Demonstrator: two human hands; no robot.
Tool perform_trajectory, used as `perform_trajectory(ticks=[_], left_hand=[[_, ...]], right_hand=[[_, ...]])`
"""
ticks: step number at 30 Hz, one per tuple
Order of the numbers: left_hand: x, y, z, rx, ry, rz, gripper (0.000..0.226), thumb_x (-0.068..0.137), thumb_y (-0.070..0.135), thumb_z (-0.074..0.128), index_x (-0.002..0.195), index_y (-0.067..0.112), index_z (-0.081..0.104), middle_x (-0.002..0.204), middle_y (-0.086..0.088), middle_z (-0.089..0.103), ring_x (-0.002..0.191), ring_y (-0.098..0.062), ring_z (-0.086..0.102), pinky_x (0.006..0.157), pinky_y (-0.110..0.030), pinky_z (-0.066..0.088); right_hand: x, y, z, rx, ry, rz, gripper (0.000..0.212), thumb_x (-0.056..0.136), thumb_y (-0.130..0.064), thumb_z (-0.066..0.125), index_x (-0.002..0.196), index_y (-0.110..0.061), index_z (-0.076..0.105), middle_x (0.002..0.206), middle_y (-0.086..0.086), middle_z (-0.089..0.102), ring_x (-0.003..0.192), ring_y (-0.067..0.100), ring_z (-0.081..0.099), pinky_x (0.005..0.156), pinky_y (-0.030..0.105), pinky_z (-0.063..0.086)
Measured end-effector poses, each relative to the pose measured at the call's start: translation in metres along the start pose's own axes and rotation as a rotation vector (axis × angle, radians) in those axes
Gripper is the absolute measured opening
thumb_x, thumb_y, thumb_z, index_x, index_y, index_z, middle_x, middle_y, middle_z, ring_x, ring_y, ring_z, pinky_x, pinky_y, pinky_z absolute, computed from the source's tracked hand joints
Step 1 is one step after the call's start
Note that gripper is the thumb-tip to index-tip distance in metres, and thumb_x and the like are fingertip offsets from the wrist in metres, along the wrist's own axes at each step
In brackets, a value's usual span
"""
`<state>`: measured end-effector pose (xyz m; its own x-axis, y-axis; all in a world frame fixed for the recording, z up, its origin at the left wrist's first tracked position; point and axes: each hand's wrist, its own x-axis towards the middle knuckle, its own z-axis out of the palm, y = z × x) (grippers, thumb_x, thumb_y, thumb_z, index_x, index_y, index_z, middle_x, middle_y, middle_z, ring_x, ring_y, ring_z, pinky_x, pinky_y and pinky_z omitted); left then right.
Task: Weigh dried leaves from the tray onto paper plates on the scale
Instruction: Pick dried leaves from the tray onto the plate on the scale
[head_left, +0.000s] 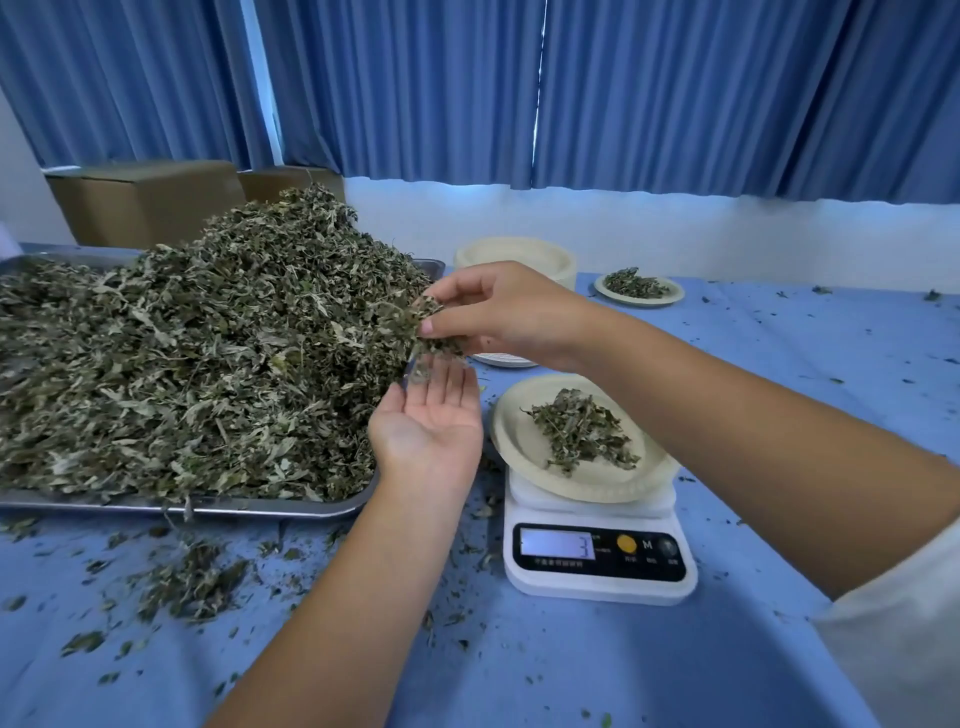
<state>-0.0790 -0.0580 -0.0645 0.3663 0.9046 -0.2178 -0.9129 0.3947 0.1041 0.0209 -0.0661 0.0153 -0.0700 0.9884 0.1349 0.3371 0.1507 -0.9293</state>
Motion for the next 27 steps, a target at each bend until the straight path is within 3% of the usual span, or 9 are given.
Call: perform_trajectory(ticks=[3,7,10,13,16,20,24,27], left_hand=[[-0.001,-0.004,0.007,0.089,-0.025,0.032,0.042,0.102,0.028,0.027,0.105,0.0,0.058,0.112,-0.018,0.06,0.1,-0.027,0.059,0.104,-0.04,0.041],[-0.005,-0.015,0.015,0.251,-0.051,0.052,0.046,0.103,0.028,0.025,0.123,-0.001,0.054,0.126,-0.015,0.057,0.122,-0.027,0.052,0.102,-0.037,0.04],[-0.009,-0.028,0.022,0.287,-0.065,0.04,0.048,0.103,0.028,0.025,0.132,-0.002,0.048,0.135,-0.016,0.052,0.131,-0.028,0.044,0.11,-0.038,0.034],[-0.01,-0.037,0.027,0.297,-0.063,0.047,0.048,0.103,0.028,0.025,0.133,-0.002,0.047,0.136,-0.016,0.052,0.132,-0.027,0.043,0.111,-0.038,0.032],[-0.009,-0.041,0.029,0.304,-0.082,0.057,0.047,0.103,0.028,0.026,0.131,-0.003,0.048,0.136,-0.015,0.052,0.132,-0.027,0.043,0.112,-0.039,0.031],[-0.009,-0.042,0.027,0.314,-0.099,0.072,0.047,0.103,0.029,0.026,0.132,-0.001,0.049,0.133,-0.014,0.054,0.131,-0.026,0.045,0.111,-0.038,0.032],[-0.008,-0.038,0.023,0.321,-0.088,0.065,0.046,0.103,0.028,0.026,0.13,-0.002,0.05,0.129,-0.013,0.057,0.129,-0.025,0.047,0.109,-0.037,0.035],[-0.006,-0.031,0.02,0.287,-0.059,0.045,0.046,0.103,0.026,0.026,0.129,-0.003,0.05,0.132,-0.016,0.055,0.13,-0.028,0.046,0.111,-0.04,0.034]], right_hand=[[-0.018,0.003,-0.023,0.019,0.03,0.007,0.025,0.082,-0.002,0.071,0.107,-0.001,0.065,0.096,0.009,0.064,0.086,0.016,0.059,0.079,0.026,0.053],[-0.045,0.008,-0.056,-0.025,0.104,0.024,0.015,0.081,-0.005,0.074,0.092,-0.013,0.068,0.085,-0.001,0.067,0.077,0.01,0.061,0.07,0.019,0.052],[-0.06,0.016,-0.076,-0.105,0.153,0.069,0.02,0.079,-0.008,0.076,0.097,-0.013,0.068,0.086,-0.003,0.067,0.073,0.006,0.062,0.065,0.015,0.053],[-0.07,0.026,-0.086,-0.181,0.158,0.117,0.028,0.079,-0.01,0.076,0.105,-0.007,0.066,0.095,0.005,0.066,0.078,0.009,0.062,0.07,0.02,0.055],[-0.076,0.033,-0.087,-0.269,0.122,0.152,0.024,0.078,-0.012,0.077,0.1,-0.01,0.067,0.085,0.0,0.065,0.074,0.007,0.061,0.073,0.023,0.055],[-0.077,0.041,-0.08,-0.418,0.079,0.138,0.023,0.077,-0.019,0.08,0.095,-0.01,0.069,0.075,-0.006,0.061,0.062,0.0,0.055,0.061,0.013,0.048],[-0.073,0.044,-0.077,-0.646,0.056,0.129,0.02,0.073,-0.031,0.082,0.083,-0.021,0.069,0.065,-0.017,0.059,0.053,-0.01,0.051,0.05,0.003,0.036],[-0.072,0.046,-0.076,-0.758,0.012,0.173,0.022,0.071,-0.039,0.082,0.083,-0.027,0.068,0.067,-0.02,0.058,0.055,-0.015,0.051,0.049,0.002,0.037]])
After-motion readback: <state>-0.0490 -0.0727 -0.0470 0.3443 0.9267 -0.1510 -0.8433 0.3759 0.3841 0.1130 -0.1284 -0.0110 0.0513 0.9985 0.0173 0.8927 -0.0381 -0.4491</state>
